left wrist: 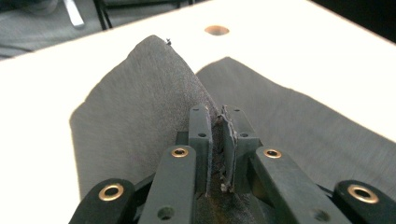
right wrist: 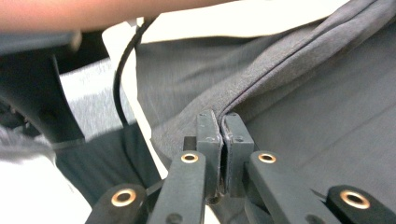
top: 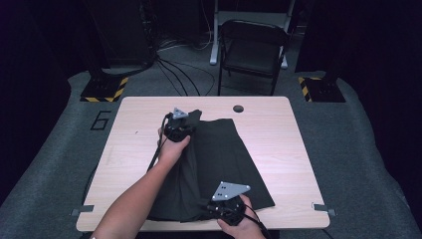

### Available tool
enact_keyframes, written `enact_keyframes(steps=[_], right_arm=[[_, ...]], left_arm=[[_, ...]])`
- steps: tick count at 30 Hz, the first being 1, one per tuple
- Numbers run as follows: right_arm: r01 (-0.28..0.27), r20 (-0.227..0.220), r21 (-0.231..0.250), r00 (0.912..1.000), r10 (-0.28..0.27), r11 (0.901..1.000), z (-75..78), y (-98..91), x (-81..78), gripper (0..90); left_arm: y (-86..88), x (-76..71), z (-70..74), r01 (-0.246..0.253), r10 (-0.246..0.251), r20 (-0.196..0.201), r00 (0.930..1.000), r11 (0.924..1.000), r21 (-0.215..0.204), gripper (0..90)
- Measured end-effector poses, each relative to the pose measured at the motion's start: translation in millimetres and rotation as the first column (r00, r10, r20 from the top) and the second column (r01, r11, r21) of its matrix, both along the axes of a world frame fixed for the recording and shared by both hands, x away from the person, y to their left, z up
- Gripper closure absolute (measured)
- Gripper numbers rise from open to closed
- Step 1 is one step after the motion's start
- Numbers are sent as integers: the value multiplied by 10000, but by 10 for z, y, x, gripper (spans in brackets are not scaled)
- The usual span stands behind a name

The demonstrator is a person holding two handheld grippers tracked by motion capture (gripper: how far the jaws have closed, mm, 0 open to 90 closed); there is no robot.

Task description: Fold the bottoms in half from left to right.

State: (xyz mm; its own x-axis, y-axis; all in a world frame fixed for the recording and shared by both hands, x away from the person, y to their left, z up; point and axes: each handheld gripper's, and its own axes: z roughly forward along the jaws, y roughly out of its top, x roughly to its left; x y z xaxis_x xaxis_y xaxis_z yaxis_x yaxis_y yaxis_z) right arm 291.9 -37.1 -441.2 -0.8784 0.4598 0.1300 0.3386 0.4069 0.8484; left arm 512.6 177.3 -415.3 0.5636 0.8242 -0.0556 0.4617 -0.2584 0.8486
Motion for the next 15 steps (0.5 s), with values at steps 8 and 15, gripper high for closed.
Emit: enact_keyframes(steps=[8,15], right_arm=[[-96,1427,668,9898,0,9977,603,24,24,871],[-314,2100,1079,9777,80,9937,1021,28,75,871]], left_arm=[[217,-8,519,-412,440,735,9963,9984,-399,828],[193,29,837,-564,597,915,9940,9977,-380,828]])
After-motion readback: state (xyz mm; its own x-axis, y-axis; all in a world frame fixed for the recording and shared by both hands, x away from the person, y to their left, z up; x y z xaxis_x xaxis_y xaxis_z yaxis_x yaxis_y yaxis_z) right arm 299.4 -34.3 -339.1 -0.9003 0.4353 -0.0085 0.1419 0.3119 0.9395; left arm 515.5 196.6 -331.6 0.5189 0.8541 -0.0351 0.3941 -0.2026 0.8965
